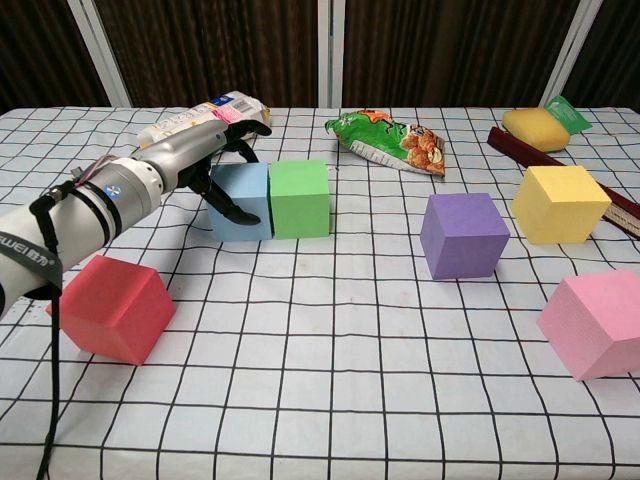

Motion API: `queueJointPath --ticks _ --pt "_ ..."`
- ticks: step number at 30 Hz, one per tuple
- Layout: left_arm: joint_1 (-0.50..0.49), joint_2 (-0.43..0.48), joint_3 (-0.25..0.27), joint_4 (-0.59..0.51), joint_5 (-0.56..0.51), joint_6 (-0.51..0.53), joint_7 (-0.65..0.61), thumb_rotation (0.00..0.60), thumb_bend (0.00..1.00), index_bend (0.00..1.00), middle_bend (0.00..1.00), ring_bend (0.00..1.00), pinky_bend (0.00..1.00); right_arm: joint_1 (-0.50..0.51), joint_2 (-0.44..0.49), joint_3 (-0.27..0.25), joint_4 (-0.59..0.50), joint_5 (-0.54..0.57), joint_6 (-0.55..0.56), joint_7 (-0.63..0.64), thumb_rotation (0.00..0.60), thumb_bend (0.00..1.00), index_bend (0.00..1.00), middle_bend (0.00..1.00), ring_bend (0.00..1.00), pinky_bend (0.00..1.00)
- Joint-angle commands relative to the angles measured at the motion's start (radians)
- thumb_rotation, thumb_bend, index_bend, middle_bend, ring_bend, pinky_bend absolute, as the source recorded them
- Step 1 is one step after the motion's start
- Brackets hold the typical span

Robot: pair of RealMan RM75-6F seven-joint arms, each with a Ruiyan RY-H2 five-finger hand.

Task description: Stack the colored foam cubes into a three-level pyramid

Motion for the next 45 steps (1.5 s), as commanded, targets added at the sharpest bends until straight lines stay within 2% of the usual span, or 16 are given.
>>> queueJointPath --ticks 1,10,18,25,35,41,45 --pt "0.001 0.000 0.000 -0.001 0.002 0.001 -0.003 0.600 0.07 0.09 0.28 0.11 0.03 0.000 0.000 0.000 0.000 0.001 0.000 0.000 0.600 0.00 0.00 0.00 0.00 0.00" --pt "0.021 0.036 0.007 -0.059 0.021 0.031 -0.004 0.600 0.07 0.08 0.25 0.09 0.03 0.004 0.000 0.000 -0.003 -0.003 -0.004 -0.005 0.600 0.00 0.00 0.00 0.00 0.00" --pt "0.122 0.207 0.044 -0.264 0.047 0.139 0.047 0.600 0.06 0.08 0.20 0.04 0.02 0.046 0.030 0.013 -0.029 -0.023 -0.040 -0.049 0.600 0.00 0.00 0.00 0.00 0.00" --pt "0.221 0.359 0.081 -0.412 0.072 0.256 0.101 0.600 0.06 0.08 0.17 0.03 0.02 0.160 0.055 0.057 -0.066 -0.021 -0.165 -0.084 0.600 0.00 0.00 0.02 0.00 0.00" --pt "0.339 0.475 0.140 -0.419 0.175 0.395 0.004 0.600 0.04 0.08 0.16 0.03 0.03 0.326 0.012 0.097 -0.078 0.015 -0.337 -0.137 0.600 0.00 0.00 0.05 0.00 0.00" --pt "0.416 0.545 0.169 -0.398 0.221 0.469 -0.121 0.600 0.00 0.08 0.16 0.03 0.03 0.389 -0.036 0.073 -0.084 0.039 -0.407 -0.202 0.600 0.00 0.00 0.07 0.00 0.00" --pt "0.464 0.573 0.177 -0.384 0.224 0.513 -0.155 0.600 0.00 0.08 0.16 0.03 0.02 0.416 -0.092 0.050 -0.059 0.066 -0.439 -0.228 0.600 0.00 0.00 0.08 0.00 0.00"
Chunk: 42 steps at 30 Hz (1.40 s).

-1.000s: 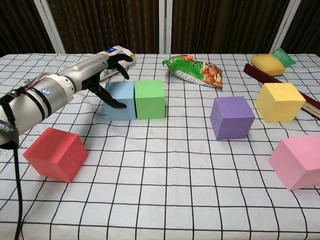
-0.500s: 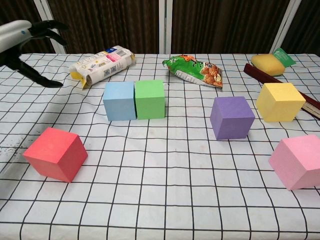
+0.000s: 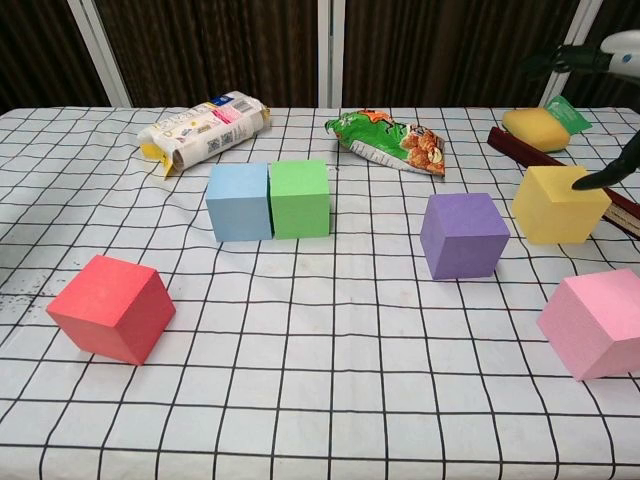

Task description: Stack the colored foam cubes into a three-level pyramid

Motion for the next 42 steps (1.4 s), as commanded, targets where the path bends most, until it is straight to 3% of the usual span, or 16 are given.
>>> queueJointPath --ticks 1,19,28,31,36,42 --pt "0.040 0.027 0.010 0.013 0.007 0.035 -0.038 0.600 0.00 0.08 0.16 0.03 0.03 0.023 -0.046 -0.020 0.024 0.026 -0.026 -0.020 0.600 0.00 0.00 0.08 0.00 0.00" --pt "0.094 0.021 -0.002 0.098 0.015 0.039 -0.151 0.600 0.00 0.08 0.16 0.03 0.02 0.111 -0.235 -0.050 0.159 0.088 -0.071 -0.058 0.600 0.00 0.00 0.16 0.00 0.00" --pt "0.105 0.021 -0.008 0.113 0.018 0.030 -0.172 0.600 0.00 0.08 0.16 0.03 0.02 0.139 -0.313 -0.064 0.234 0.121 -0.077 -0.091 0.600 0.00 0.00 0.30 0.00 0.00" --pt "0.107 0.018 -0.007 0.115 0.023 0.028 -0.174 0.600 0.00 0.08 0.16 0.03 0.02 0.138 -0.333 -0.063 0.252 0.110 -0.046 -0.100 0.600 0.02 0.00 0.43 0.02 0.00" --pt "0.112 0.012 -0.005 0.119 0.032 0.030 -0.180 0.600 0.00 0.08 0.16 0.03 0.03 0.146 -0.343 -0.031 0.274 0.076 0.007 -0.085 0.600 0.09 0.00 0.56 0.10 0.00" --pt "0.116 0.011 -0.013 0.128 0.027 0.023 -0.195 0.600 0.00 0.08 0.16 0.03 0.02 0.229 -0.368 0.032 0.349 0.073 -0.046 -0.076 0.600 0.13 0.00 0.60 0.12 0.00"
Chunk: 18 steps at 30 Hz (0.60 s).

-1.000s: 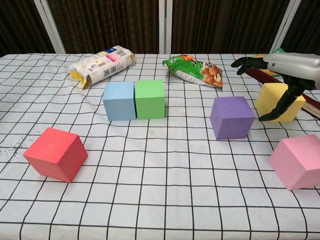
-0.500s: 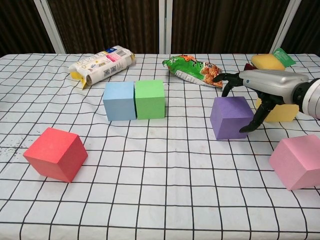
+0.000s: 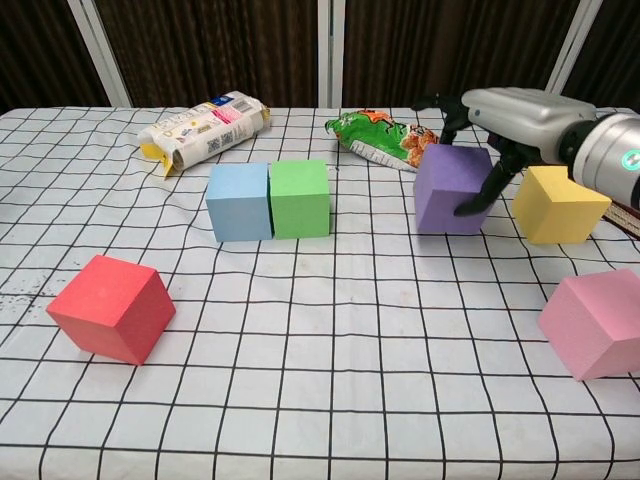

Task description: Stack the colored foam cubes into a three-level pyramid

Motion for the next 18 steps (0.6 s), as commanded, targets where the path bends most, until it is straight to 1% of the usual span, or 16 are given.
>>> queueJointPath --ticks 1,5,8,11,15,18 --pt "0.002 0.000 -0.003 0.002 -0.002 -0.002 -0.005 0.600 0.00 0.08 0.16 0.03 0.02 0.059 -0.022 0.029 0.057 0.006 -0.062 0.007 0.600 0.13 0.00 0.60 0.12 0.00" --pt "0.003 0.000 -0.005 0.008 -0.002 -0.007 -0.012 0.600 0.00 0.08 0.16 0.03 0.02 0.130 -0.065 0.035 0.153 -0.018 -0.142 0.041 0.600 0.13 0.00 0.60 0.12 0.00" --pt "0.002 -0.001 -0.007 0.014 -0.002 -0.014 -0.017 0.600 0.00 0.08 0.16 0.03 0.03 0.165 -0.096 0.030 0.220 -0.044 -0.184 0.086 0.600 0.13 0.00 0.59 0.12 0.00" --pt "0.001 -0.002 -0.010 0.021 -0.003 -0.018 -0.023 0.600 0.00 0.08 0.16 0.03 0.03 0.187 -0.125 0.026 0.273 -0.064 -0.201 0.123 0.600 0.13 0.00 0.59 0.12 0.00" --pt "0.002 -0.003 -0.012 0.030 -0.005 -0.024 -0.033 0.600 0.00 0.08 0.16 0.03 0.02 0.201 -0.155 0.026 0.316 -0.068 -0.213 0.167 0.600 0.13 0.00 0.59 0.12 0.00" --pt "0.005 -0.003 -0.012 0.033 -0.005 -0.026 -0.041 0.600 0.00 0.08 0.16 0.03 0.02 0.211 -0.168 0.033 0.325 -0.045 -0.230 0.177 0.600 0.13 0.00 0.59 0.12 0.00"
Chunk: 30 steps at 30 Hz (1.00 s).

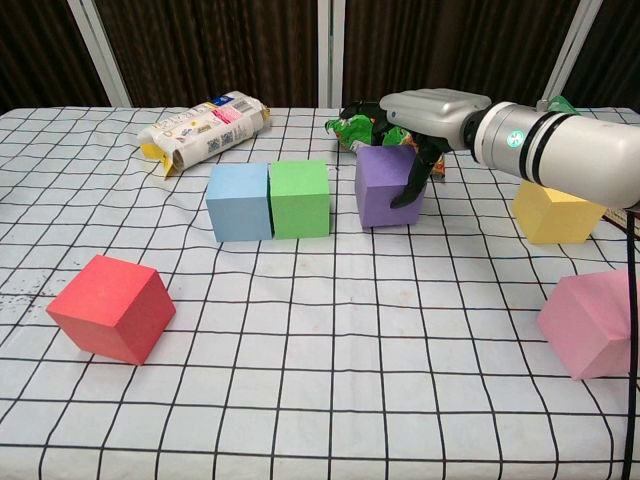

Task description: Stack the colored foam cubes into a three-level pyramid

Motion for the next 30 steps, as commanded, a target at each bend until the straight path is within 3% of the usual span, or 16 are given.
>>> queueJointPath --ticks 1,30 --pt "0.001 0.000 -0.001 0.003 0.001 -0.001 -0.005 0.600 0.00 0.08 0.16 0.03 0.02 0.013 -0.011 0.006 0.010 0.020 -0.017 -0.001 0.600 0.13 0.00 0.59 0.12 0.00" --pt "0.007 0.006 -0.007 0.008 0.007 -0.009 -0.032 0.600 0.00 0.08 0.16 0.03 0.03 0.075 -0.078 0.010 0.065 0.080 -0.042 -0.017 0.600 0.15 0.00 0.59 0.12 0.00"
